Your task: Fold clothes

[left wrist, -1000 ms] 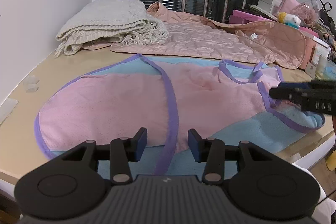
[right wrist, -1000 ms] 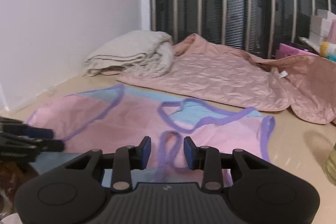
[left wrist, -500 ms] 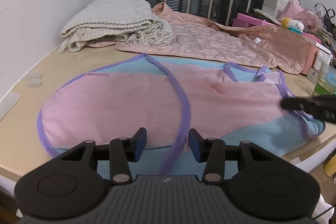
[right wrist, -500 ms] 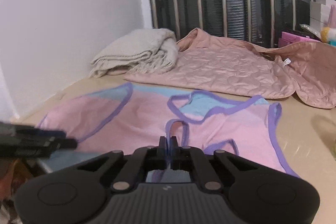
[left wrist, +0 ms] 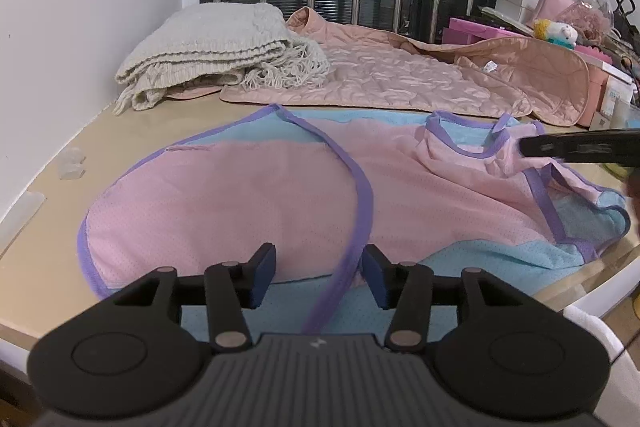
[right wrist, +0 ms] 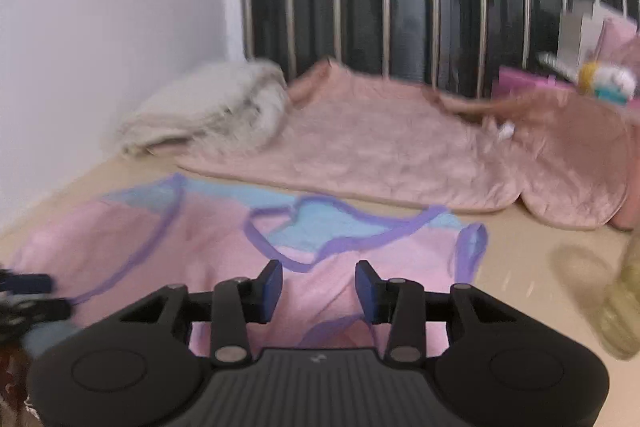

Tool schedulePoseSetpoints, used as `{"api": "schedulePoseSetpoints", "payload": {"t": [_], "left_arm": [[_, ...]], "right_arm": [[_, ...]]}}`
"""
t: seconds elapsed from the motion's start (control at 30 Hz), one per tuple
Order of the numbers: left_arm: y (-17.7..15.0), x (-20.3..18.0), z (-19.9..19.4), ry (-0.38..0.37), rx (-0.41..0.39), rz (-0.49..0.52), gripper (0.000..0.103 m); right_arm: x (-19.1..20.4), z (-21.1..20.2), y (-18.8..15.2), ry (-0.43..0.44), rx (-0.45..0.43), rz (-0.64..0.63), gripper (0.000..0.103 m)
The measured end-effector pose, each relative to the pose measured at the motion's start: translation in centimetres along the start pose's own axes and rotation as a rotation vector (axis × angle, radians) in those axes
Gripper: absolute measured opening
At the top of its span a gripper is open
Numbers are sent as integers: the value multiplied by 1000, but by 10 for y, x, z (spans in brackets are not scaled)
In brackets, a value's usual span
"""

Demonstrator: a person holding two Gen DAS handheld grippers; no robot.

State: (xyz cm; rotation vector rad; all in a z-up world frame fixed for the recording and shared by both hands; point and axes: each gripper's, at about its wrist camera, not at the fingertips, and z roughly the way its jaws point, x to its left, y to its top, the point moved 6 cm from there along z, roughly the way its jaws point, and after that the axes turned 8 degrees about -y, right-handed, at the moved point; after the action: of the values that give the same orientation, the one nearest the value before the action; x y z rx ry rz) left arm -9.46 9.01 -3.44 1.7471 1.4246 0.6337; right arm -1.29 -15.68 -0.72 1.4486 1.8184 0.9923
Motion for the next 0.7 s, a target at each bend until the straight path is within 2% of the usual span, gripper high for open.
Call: {"api": "schedulePoseSetpoints", "payload": {"t": [0.07, 0.1, 0.17, 0.2, 0.27, 0.37, 0.43, 0.5, 0.57, 0.7], "left_arm": [[0, 0, 0, -3, -3, -1, 49], [0, 1, -1, -6, -4, -1, 49], [0, 3, -1, -7, -5, -2, 50], [0, 3, -2, -9, -5, -2, 50], [0, 4, -3, -12, -4, -3, 50], [1, 4, -5, -17, -4, -5, 52], [1, 5, -6, -21, -3, -6, 53], [1, 6, -7, -25, -3, -7, 53], [1, 5, -10, -40, -4, -10, 53], [-2, 0, -23, -152, 4, -17, 53]], "right_arm": [[2, 22, -2, 9, 48, 12, 37], [3, 32, -2, 10, 67, 18, 31], [1, 32, -3, -37, 45, 16, 1], [0, 32, -3, -56, 36, 19, 1], [-15, 27, 0, -47, 42, 75, 0], [-44, 28, 6, -158, 11, 102, 1], [-54, 21, 6, -163, 10, 125, 7], [-58, 8, 5, -136, 7, 135, 23], [-40, -16, -7, -18, 3, 83, 33], [-5, -67, -31, 217, -4, -23, 33]]}}
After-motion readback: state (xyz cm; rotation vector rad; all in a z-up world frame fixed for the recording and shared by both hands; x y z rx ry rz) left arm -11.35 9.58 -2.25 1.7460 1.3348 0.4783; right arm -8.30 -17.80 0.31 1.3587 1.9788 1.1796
